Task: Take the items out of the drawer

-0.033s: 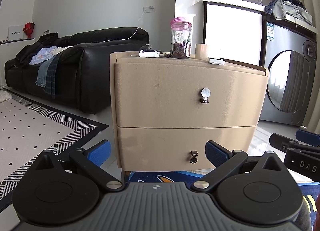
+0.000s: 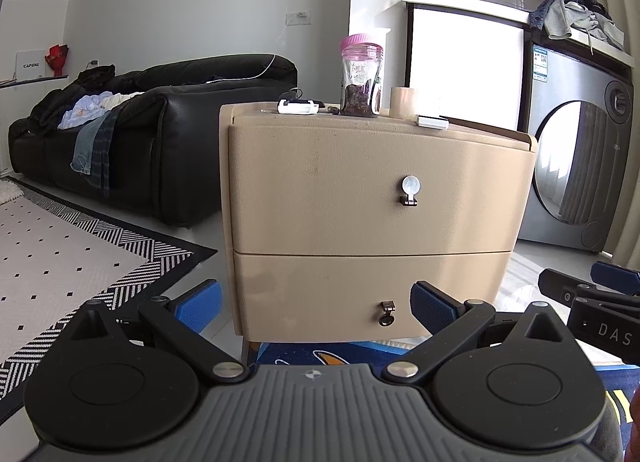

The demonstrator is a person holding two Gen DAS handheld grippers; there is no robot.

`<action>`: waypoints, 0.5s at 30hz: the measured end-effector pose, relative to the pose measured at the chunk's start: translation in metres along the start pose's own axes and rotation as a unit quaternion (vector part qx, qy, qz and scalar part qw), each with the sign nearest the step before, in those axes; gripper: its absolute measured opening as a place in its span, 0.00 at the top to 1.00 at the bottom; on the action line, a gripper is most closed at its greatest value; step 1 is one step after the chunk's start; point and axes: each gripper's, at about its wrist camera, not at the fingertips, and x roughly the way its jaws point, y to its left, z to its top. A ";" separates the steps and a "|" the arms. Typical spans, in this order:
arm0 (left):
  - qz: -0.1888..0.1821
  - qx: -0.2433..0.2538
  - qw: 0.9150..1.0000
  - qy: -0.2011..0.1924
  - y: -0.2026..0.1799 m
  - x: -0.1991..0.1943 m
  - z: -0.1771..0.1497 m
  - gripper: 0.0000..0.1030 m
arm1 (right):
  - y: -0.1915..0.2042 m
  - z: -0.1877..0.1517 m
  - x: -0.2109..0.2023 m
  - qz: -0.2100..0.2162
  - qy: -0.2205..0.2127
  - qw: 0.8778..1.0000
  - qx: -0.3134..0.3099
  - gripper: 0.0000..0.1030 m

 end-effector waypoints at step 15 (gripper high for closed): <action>-0.001 -0.010 1.000 -0.002 0.008 -0.007 -0.003 0.00 | 0.001 -0.007 -0.006 0.007 0.006 1.000 0.005 0.30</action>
